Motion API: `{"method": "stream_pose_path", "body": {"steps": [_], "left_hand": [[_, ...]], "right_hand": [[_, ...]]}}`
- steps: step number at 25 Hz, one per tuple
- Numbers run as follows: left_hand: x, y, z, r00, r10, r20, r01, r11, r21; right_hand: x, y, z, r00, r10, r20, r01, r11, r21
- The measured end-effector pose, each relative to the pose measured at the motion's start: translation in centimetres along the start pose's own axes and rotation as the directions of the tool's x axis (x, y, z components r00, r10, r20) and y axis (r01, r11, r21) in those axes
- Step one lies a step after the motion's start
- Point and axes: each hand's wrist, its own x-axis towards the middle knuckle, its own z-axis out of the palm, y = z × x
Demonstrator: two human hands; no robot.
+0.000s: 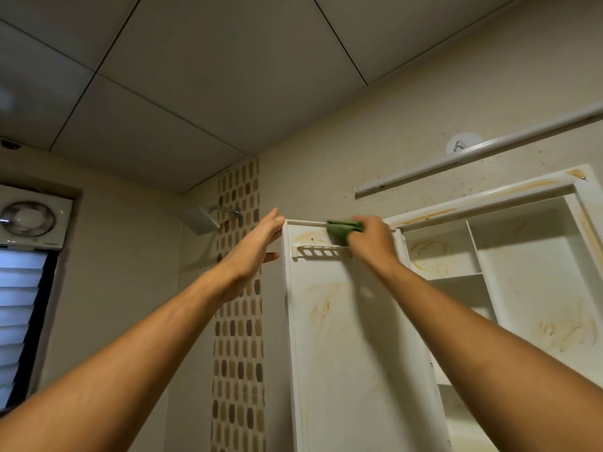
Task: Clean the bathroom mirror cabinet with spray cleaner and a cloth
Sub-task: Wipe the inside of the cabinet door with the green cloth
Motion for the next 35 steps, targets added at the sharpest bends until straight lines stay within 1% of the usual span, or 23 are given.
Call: {"method": "stream_pose_path", "body": {"steps": [2,4,5,6,7,8,9,10,11,13,14,15,17,18,19,20,22,24,26,27,29,32,35], "left_hand": [[-0.1,0.1,-0.1,1.0,0.003,0.001,-0.003,1.0,-0.025],[-0.1,0.1,-0.1,1.0,-0.003,0.006,0.004,0.999,-0.036],[-0.2,0.1,-0.2,1.0,-0.008,0.012,0.009,0.999,-0.035],[-0.2,0.1,-0.3,1.0,-0.009,0.02,0.01,0.999,-0.032],[-0.2,0.1,-0.3,1.0,-0.01,0.025,0.011,0.999,-0.031],[-0.2,0.0,-0.5,1.0,-0.009,0.026,0.01,0.999,-0.033],[-0.1,-0.1,-0.6,1.0,-0.005,0.027,0.006,0.999,-0.039],[-0.1,-0.3,-0.7,1.0,-0.002,0.026,0.003,0.999,-0.043],[0.0,-0.4,-0.7,1.0,0.003,0.024,-0.002,0.999,-0.043],[0.0,-0.7,-0.6,1.0,0.018,0.017,-0.017,0.999,-0.049],[0.0,-0.8,-0.6,1.0,0.015,0.013,-0.014,0.999,-0.052],[-0.1,-0.8,-0.6,1.0,0.01,0.015,-0.009,0.999,-0.052],[0.0,-0.8,-0.7,1.0,0.013,0.023,-0.012,0.999,-0.043],[0.0,-0.8,-0.7,0.999,0.014,0.029,-0.013,0.999,-0.034],[0.0,-0.7,-0.8,0.999,0.014,0.033,-0.013,1.0,-0.028],[0.0,-0.7,-0.8,0.999,0.014,0.034,-0.013,0.999,-0.029],[0.0,-0.6,-0.8,0.999,0.016,0.032,-0.015,0.999,-0.038],[-0.1,-0.5,-0.8,0.999,0.008,0.036,-0.007,0.999,-0.032],[-0.2,-0.5,-0.8,0.999,0.01,0.037,-0.01,1.0,-0.017],[-0.2,-0.5,-0.8,0.999,0.009,0.042,-0.009,1.0,-0.008],[-0.2,-0.6,-0.7,0.999,0.008,0.037,-0.008,1.0,-0.013],[-0.1,-0.7,-0.8,1.0,0.011,0.023,-0.011,1.0,-0.029],[-0.1,-0.7,-0.8,1.0,0.008,0.024,-0.008,0.999,-0.031]], "right_hand": [[-0.8,-3.7,1.3,0.941,-0.27,0.204,0.289,0.955,-0.069],[-1.4,-4.1,1.1,0.854,-0.405,0.326,0.497,0.82,-0.284],[-0.6,-2.8,0.2,0.858,-0.397,0.327,0.506,0.763,-0.401],[0.5,-1.2,-1.1,0.901,-0.309,0.304,0.428,0.742,-0.516],[1.0,0.1,-2.6,0.957,-0.159,0.245,0.279,0.742,-0.609],[1.3,0.8,-3.3,0.982,-0.02,0.186,0.137,0.755,-0.642],[1.5,0.9,-3.3,0.987,0.032,0.158,0.075,0.777,-0.626],[1.4,0.0,-2.5,0.983,-0.018,0.182,0.12,0.813,-0.569],[1.0,-1.6,-1.4,0.962,-0.124,0.245,0.23,0.85,-0.474],[-0.3,-3.9,0.4,0.879,-0.279,0.387,0.408,0.859,-0.309],[-0.1,-4.2,0.3,0.857,-0.302,0.417,0.447,0.837,-0.314],[0.8,-3.9,-0.4,0.87,-0.27,0.412,0.437,0.81,-0.392],[2.3,-3.1,-1.8,0.935,-0.098,0.341,0.305,0.713,-0.632],[2.3,-3.4,-1.7,0.947,-0.053,0.316,0.258,0.714,-0.651],[2.0,-4.3,-1.0,0.934,-0.085,0.347,0.285,0.763,-0.58],[1.4,-5.7,0.3,0.9,-0.184,0.394,0.366,0.81,-0.459],[0.1,-7.4,2.4,0.834,-0.293,0.468,0.478,0.807,-0.346],[0.5,-6.6,1.6,0.843,-0.281,0.459,0.5,0.724,-0.475],[1.8,-4.8,-0.1,0.911,-0.127,0.392,0.375,0.65,-0.661],[1.9,-4.4,-0.1,0.932,-0.075,0.355,0.313,0.66,-0.683],[1.0,-5.4,1.3,0.913,-0.16,0.376,0.365,0.732,-0.575],[0.0,-6.0,1.7,0.825,-0.291,0.484,0.507,0.76,-0.408],[1.8,-4.4,-0.8,0.88,-0.203,0.43,0.432,0.717,-0.546]]}}
